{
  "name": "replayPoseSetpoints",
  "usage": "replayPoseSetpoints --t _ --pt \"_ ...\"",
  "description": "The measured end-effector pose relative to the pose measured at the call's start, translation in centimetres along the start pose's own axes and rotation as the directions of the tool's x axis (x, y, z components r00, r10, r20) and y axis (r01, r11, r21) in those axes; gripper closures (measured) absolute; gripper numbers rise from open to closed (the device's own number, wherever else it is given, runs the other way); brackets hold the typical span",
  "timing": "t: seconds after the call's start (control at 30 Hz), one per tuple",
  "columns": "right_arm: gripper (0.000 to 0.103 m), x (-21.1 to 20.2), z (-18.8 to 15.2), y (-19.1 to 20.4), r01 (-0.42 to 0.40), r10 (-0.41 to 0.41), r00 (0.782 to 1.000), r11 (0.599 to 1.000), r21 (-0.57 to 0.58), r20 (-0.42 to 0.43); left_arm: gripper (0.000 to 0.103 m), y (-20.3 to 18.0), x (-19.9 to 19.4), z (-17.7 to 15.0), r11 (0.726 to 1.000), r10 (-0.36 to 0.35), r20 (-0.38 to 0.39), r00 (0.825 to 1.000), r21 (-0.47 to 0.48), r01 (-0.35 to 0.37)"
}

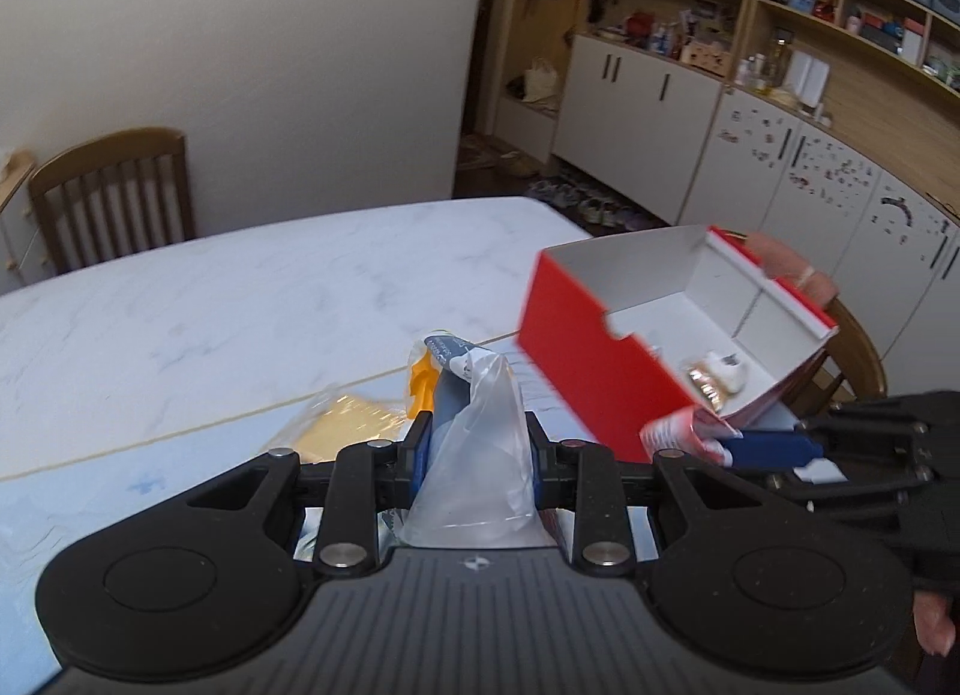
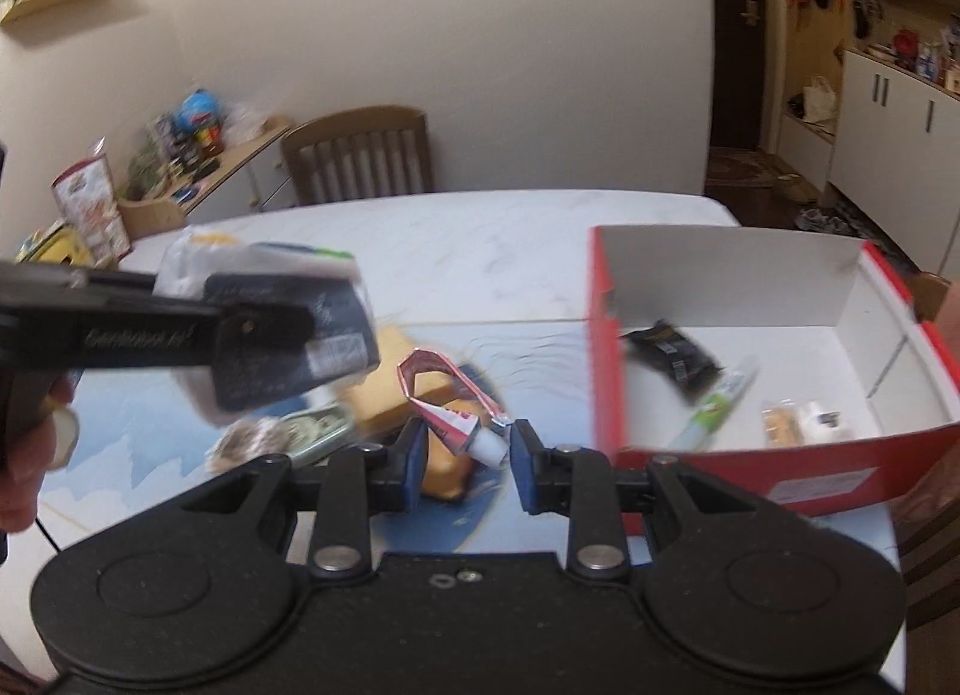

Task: Organize objects
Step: 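Carry the clear plastic bag and pink keychain into the red shoebox with both tools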

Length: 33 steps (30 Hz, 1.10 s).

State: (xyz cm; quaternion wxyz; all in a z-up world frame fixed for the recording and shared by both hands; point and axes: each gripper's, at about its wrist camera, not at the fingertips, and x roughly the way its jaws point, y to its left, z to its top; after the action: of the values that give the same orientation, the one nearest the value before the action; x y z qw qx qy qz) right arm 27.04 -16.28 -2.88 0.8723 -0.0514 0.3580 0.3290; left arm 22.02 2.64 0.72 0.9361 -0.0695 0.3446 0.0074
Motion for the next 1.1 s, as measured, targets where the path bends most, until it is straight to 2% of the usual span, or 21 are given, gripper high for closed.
replayPoseSetpoints --t 0.43,0.67,0.93,1.1 --pt "0.075 -1.0 1.7 -9.3 0.069 -0.070 0.997 0.997 0.047 0.036 0.075 -8.5 4.1 2.5 0.994 -0.062 -0.010 0.998 0.092 0.062" --pt "0.075 -0.8 2.0 -14.0 0.090 -0.092 0.995 0.993 0.081 0.024 0.075 -12.7 7.7 3.4 0.985 -0.089 -0.058 0.994 0.141 0.096" --pt "0.075 0.8 2.6 -18.4 0.119 -0.117 0.993 0.988 0.096 -0.025 0.075 -16.3 11.9 4.5 0.974 -0.095 -0.114 0.989 0.194 0.116" --pt "0.075 2.5 3.4 -21.1 0.118 -0.110 0.991 0.986 0.117 -0.071 0.075 -17.2 14.5 5.2 0.975 -0.095 -0.157 0.983 0.185 0.124"
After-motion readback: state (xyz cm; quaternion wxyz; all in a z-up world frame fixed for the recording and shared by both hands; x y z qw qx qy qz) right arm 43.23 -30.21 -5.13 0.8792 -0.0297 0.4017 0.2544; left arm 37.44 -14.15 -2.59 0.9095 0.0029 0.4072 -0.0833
